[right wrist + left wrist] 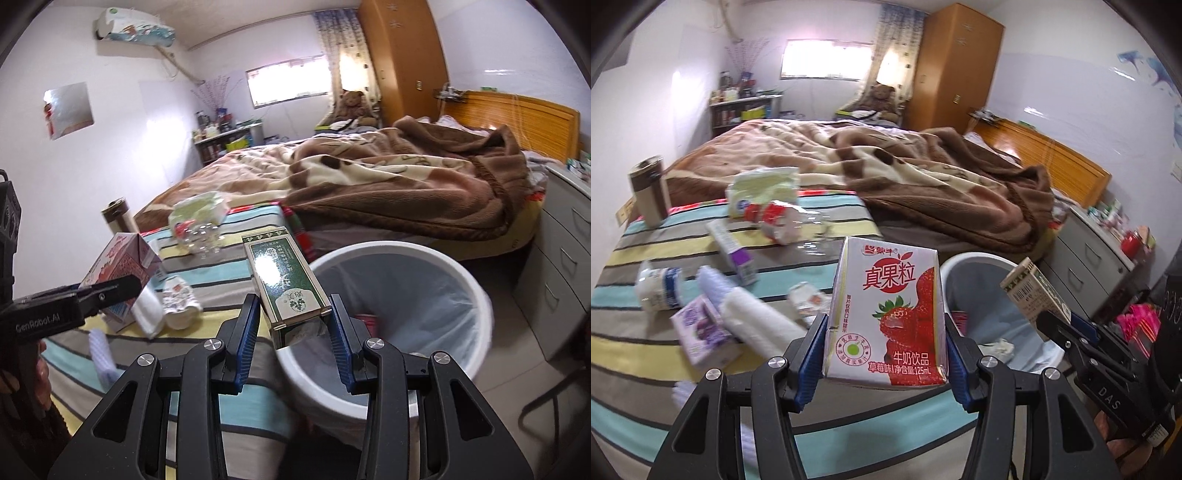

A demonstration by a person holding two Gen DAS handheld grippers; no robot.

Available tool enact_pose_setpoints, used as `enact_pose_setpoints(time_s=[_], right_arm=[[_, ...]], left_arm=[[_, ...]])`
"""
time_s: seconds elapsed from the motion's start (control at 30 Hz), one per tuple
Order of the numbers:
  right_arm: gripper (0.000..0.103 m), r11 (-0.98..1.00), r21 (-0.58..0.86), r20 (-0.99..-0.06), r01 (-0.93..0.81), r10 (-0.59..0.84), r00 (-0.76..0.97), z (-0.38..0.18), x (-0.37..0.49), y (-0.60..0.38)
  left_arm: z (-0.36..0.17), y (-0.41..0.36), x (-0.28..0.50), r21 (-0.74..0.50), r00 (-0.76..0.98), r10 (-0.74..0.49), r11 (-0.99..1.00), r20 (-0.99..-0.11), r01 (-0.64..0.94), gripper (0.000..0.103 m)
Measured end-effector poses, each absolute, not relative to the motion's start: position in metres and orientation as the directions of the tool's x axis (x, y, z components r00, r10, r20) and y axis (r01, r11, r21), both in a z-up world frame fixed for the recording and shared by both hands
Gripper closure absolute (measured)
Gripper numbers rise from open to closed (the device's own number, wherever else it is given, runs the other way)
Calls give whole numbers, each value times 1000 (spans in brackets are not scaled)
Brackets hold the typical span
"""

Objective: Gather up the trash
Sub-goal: 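Carry the carton and box over the white bin and open both tools to drop them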

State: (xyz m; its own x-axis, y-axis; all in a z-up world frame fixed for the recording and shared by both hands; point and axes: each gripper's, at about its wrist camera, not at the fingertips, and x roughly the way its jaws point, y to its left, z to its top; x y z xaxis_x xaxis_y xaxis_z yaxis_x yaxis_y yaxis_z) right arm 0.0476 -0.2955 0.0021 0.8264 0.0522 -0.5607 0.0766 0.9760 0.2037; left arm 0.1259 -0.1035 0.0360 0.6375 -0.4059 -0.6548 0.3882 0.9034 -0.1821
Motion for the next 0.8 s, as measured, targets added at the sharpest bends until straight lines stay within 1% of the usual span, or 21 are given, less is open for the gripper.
enact_pose_setpoints(time_s=[0.43,0.8], right_arm=[[64,966,189,-592,177,-32,805,-7,50,-332],[64,956,176,-637,235,-71,768,-22,50,-355]], left_arm=[[23,-185,132,-192,554,-487,841,-675,505,46],[5,-239,135,-175,490,-502,804,-713,569,45]])
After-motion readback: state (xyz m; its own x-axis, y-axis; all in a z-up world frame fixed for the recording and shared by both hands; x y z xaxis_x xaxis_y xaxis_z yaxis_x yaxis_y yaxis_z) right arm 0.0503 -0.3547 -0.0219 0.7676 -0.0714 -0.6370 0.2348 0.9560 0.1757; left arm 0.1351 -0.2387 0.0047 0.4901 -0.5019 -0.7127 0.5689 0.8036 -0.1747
